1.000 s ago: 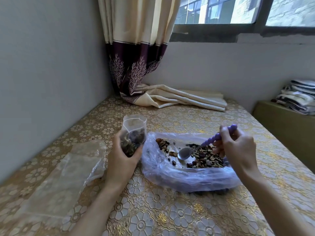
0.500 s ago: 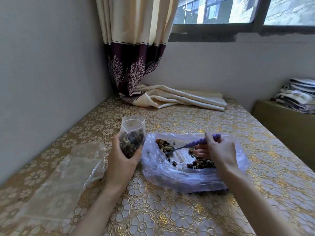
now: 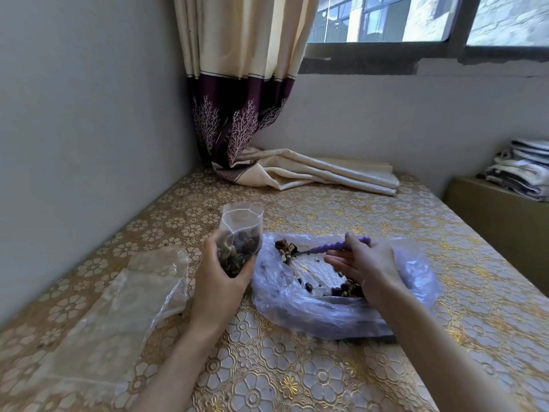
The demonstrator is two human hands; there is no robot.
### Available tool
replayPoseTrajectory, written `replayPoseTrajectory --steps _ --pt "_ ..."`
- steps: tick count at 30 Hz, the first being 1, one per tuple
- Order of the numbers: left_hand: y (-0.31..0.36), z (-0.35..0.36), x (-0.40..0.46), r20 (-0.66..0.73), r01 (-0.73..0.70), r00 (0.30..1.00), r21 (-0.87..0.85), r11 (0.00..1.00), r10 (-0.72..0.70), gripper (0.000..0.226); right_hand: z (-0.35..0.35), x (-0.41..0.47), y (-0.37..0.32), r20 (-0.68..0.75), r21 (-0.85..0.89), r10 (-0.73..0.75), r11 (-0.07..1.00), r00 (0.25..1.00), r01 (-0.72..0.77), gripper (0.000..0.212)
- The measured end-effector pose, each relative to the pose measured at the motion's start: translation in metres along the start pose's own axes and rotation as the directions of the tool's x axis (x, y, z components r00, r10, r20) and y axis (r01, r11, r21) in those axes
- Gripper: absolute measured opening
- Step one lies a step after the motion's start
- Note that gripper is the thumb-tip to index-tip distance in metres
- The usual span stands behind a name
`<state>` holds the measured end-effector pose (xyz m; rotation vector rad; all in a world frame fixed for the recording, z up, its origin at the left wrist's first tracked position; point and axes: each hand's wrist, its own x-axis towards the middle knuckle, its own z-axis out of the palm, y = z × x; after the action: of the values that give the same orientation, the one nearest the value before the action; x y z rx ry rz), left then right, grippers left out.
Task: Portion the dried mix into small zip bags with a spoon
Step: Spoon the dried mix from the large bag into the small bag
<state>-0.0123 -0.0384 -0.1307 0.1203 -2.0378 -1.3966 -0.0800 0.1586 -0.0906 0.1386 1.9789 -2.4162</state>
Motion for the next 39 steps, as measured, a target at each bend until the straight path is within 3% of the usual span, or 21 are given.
replayPoseTrajectory --steps 3,6,12,25,31,35,39 --pt "0.001 0.0 -0.001 0.032 -0.006 0.999 0.001 1.0 0.006 0.06 -0.004 -0.002 -0.003 0.006 0.002 0.04 0.999 0.999 -0.04 0.054" --pt "0.002 -0.001 -0.001 0.059 -0.013 0.998 0.011 1.0 0.012 0.061 -0.009 -0.002 -0.006 -0.024 0.042 0.073 0.997 0.997 -0.072 0.031" --pt "0.003 -0.001 -0.002 0.089 -0.029 0.996 0.036 0.999 0.026 0.055 -0.025 -0.004 -0.014 -0.047 0.058 0.068 0.996 0.997 -0.066 0.028" --pt "0.005 -0.002 -0.002 0.115 0.001 0.993 0.057 0.998 -0.008 0.054 -0.024 -0.005 -0.061 -0.042 0.078 -0.158 0.984 0.986 0.161 0.035" --pt "0.007 -0.003 -0.002 0.119 0.012 0.993 0.063 0.998 -0.019 0.055 0.006 -0.02 -0.075 0.056 0.082 -0.244 0.967 0.968 0.24 0.038" --pt "0.008 -0.002 -0.003 0.117 0.017 0.993 0.07 0.997 -0.025 0.053 0.019 -0.034 -0.069 0.169 0.019 -0.384 0.922 0.907 0.387 0.038" --pt "0.007 -0.003 -0.001 0.105 0.04 0.994 0.027 0.999 -0.042 0.053 0.028 -0.043 -0.064 0.265 -0.053 -0.566 0.8 0.781 0.598 0.031"
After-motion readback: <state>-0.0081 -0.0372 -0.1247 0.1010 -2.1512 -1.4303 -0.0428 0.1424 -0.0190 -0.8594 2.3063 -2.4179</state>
